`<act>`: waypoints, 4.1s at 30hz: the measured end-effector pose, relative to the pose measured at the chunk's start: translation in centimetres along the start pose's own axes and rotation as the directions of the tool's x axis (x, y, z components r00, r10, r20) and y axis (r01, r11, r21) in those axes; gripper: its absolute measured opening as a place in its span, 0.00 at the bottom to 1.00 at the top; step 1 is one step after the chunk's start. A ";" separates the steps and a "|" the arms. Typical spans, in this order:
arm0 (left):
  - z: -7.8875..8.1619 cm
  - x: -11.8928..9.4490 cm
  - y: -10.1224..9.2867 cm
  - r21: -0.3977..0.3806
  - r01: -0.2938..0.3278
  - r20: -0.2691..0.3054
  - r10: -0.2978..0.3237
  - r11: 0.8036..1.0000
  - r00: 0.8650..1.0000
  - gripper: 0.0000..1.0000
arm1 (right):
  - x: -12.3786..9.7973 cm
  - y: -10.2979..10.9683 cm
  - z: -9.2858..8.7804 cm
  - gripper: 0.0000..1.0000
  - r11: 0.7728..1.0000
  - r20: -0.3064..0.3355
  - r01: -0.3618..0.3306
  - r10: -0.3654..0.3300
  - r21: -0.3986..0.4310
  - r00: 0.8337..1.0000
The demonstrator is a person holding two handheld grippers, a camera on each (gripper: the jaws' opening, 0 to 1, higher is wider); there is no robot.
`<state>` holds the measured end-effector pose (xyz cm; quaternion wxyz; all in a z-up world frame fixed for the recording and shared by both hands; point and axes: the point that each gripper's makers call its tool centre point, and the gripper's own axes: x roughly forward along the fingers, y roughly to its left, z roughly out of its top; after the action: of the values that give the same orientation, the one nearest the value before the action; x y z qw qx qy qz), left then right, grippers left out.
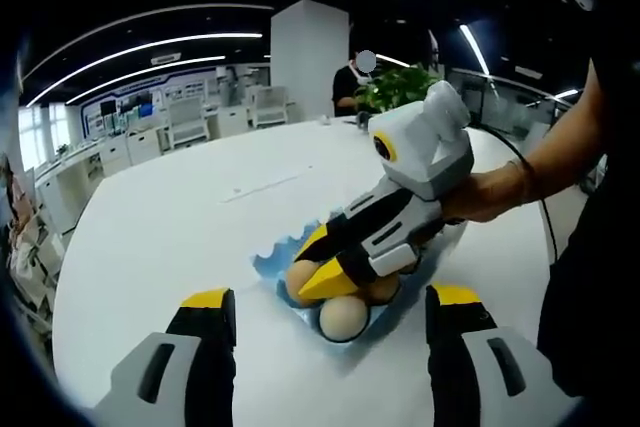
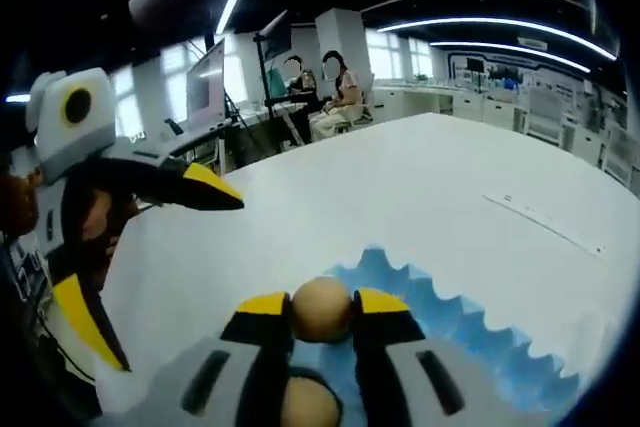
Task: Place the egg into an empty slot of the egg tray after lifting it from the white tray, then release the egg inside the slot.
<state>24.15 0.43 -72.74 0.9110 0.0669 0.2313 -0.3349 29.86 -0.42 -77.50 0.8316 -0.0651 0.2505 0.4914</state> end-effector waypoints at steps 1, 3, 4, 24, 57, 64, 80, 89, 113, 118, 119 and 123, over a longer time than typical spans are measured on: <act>0.0 0.0 0.0 0.000 0.001 -0.002 -0.001 1.000 1.000 0.77 | 0.0 0.0 0.0 0.25 1.000 0.001 -0.001 0.001 0.000 1.000; -0.1 0.0 0.0 0.000 0.000 -0.002 0.000 1.000 1.000 0.77 | -0.1 0.1 0.0 0.24 1.000 0.003 -0.004 0.004 0.001 1.000; -0.1 0.0 0.0 0.001 -0.001 -0.002 0.001 1.000 1.000 0.77 | 0.0 0.0 0.0 0.24 1.000 0.009 -0.002 0.002 -0.002 1.000; 0.3 -0.3 -0.2 0.008 -0.011 0.008 0.011 1.000 1.000 0.77 | -1.4 -0.3 -0.4 0.25 1.000 0.017 0.015 -0.015 0.018 1.000; 1.2 0.3 -1.2 0.035 0.014 0.014 -0.015 0.999 1.000 0.77 | -22.6 -15.4 -6.3 0.24 0.769 0.096 0.612 -0.634 0.182 0.768; 1.2 0.3 -1.2 0.036 0.010 0.012 -0.010 0.999 1.000 0.78 | -23.9 -17.2 -8.3 0.24 0.728 0.063 0.657 -0.678 0.194 0.733; 1.1 0.1 -1.1 0.039 0.008 0.008 -0.008 0.999 1.000 0.77 | -23.1 -17.5 -9.8 0.23 0.736 0.011 0.671 -0.674 0.084 0.738; 0.9 -0.1 -0.6 0.033 -0.010 0.008 0.010 0.999 1.000 0.78 | -23.5 -15.6 -6.6 0.23 0.755 0.093 0.647 -0.655 0.106 0.750; 0.3 -0.3 -0.3 0.017 -0.016 -0.001 0.016 1.000 1.000 0.78 | -11.8 -5.8 0.6 0.23 0.959 0.194 0.284 -0.281 0.017 0.940; 0.2 -0.1 -0.3 0.018 -0.011 -0.002 0.011 1.000 1.000 0.78 | -9.9 -4.5 1.1 0.23 0.971 0.189 0.240 -0.233 -0.013 0.954; 0.3 -0.1 -0.3 0.019 -0.010 -0.001 0.010 1.000 1.000 0.78 | -9.4 -4.2 1.1 0.23 0.974 0.181 0.224 -0.217 -0.021 0.959; 0.4 -0.1 -0.1 0.015 -0.015 0.003 0.015 1.000 1.000 0.78 | -8.2 -3.4 1.2 0.23 0.981 0.172 0.192 -0.182 -0.039 0.968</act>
<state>24.16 0.36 -72.33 0.9133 0.0749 0.2269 -0.3298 29.95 -8.15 -72.98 0.8902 -0.0698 0.1589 0.4212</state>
